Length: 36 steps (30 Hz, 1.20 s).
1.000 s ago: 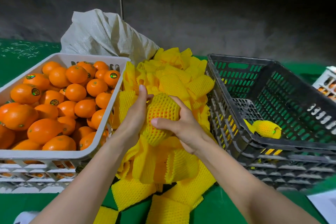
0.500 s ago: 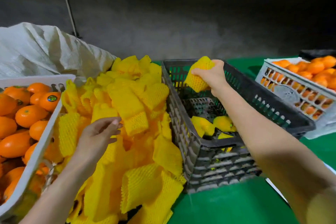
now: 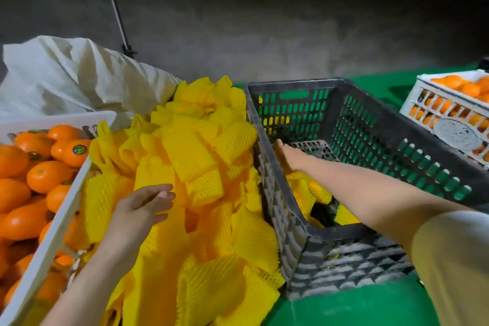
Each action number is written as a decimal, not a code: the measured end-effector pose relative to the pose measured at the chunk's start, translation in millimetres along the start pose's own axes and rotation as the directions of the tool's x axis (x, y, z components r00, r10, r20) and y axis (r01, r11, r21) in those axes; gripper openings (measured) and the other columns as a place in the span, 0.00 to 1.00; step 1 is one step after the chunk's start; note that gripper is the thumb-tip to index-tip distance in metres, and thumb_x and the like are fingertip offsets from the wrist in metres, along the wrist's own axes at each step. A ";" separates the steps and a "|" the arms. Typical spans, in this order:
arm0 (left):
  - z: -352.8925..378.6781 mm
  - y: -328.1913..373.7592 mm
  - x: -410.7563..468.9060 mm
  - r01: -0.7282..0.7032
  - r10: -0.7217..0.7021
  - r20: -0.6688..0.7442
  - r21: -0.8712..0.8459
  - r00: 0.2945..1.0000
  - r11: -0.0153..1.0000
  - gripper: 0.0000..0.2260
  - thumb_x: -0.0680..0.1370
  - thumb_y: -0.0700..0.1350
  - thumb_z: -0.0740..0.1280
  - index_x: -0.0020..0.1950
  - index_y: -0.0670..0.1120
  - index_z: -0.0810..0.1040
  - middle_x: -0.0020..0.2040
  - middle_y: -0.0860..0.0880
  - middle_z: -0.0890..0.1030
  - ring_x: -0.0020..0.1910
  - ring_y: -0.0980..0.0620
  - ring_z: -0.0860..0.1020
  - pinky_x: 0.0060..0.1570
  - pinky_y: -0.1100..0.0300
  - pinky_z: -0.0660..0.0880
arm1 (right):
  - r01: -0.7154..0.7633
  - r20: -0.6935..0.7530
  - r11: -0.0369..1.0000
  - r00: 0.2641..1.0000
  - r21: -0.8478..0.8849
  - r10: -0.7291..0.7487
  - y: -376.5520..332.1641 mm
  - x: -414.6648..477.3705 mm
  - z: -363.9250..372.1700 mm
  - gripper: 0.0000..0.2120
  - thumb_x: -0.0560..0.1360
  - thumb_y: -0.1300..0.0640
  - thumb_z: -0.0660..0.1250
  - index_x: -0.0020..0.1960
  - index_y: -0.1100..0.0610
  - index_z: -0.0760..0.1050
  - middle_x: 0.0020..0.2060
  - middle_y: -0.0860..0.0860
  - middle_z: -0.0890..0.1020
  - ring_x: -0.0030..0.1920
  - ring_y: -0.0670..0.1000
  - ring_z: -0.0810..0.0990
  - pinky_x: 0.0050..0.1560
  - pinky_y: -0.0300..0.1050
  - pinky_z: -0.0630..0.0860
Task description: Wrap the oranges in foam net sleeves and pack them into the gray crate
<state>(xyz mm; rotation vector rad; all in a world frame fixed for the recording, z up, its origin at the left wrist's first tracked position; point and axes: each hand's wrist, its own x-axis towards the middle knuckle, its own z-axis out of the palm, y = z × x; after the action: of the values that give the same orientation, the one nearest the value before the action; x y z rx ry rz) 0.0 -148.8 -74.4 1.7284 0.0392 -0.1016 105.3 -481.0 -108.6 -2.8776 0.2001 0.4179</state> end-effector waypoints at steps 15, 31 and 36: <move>3.8 0.2 -2.0 0.031 -0.031 -0.013 -0.046 0.999 0.998 0.06 0.80 0.40 0.63 0.48 0.48 0.79 0.48 0.47 0.81 0.50 0.47 0.78 0.45 0.56 0.75 | 0.078 -0.157 0.979 0.982 -0.189 -0.109 -46.5 -36.1 -59.5 0.07 0.77 0.61 0.63 0.55 0.60 0.72 0.51 0.56 0.77 0.52 0.58 0.77 0.51 0.50 0.75; -32.4 -1.2 -32.5 0.035 -0.041 -0.055 -0.115 0.998 0.993 0.06 0.81 0.43 0.63 0.48 0.52 0.78 0.52 0.48 0.79 0.52 0.49 0.77 0.50 0.52 0.75 | 0.291 -0.108 0.877 0.929 -0.383 -0.355 -192.8 -57.7 17.4 0.41 0.74 0.48 0.67 0.76 0.56 0.45 0.76 0.55 0.51 0.74 0.60 0.55 0.66 0.59 0.64; -58.5 0.1 -45.9 0.022 -0.032 -0.080 -0.128 0.996 0.991 0.05 0.81 0.43 0.62 0.52 0.51 0.77 0.55 0.48 0.79 0.56 0.47 0.77 0.57 0.47 0.75 | 0.231 -0.329 0.961 0.905 -0.153 -0.270 -192.1 -65.1 13.9 0.17 0.79 0.59 0.56 0.67 0.57 0.68 0.63 0.59 0.75 0.62 0.61 0.73 0.56 0.52 0.72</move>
<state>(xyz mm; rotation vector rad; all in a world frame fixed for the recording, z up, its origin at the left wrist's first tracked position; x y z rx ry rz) -43.0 -89.6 -60.9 1.6041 0.1274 -0.0472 71.7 -285.6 -63.4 -3.0101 -0.1436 -0.1352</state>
